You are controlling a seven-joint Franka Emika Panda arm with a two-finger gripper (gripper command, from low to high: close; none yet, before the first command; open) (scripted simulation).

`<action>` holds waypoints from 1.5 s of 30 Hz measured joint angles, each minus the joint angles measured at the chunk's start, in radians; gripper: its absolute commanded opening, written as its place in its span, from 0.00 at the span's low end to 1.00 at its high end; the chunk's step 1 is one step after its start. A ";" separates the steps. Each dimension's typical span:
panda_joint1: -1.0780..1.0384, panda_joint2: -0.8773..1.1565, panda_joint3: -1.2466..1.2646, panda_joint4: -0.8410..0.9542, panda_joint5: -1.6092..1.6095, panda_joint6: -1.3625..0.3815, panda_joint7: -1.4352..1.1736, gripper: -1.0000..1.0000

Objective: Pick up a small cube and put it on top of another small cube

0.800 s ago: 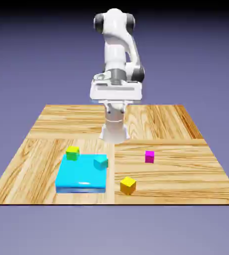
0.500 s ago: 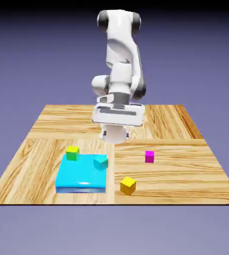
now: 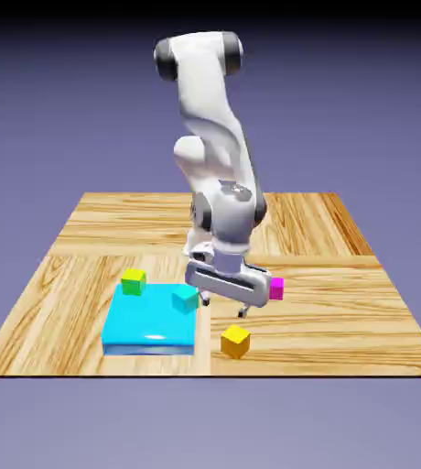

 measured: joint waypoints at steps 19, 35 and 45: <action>-0.053 0.222 0.037 0.082 -0.200 -0.027 0.267 0.00; 0.196 -0.128 -0.241 -0.054 0.454 -0.379 -0.074 0.00; 0.189 -0.471 -0.550 -0.201 0.717 -0.399 -0.037 0.00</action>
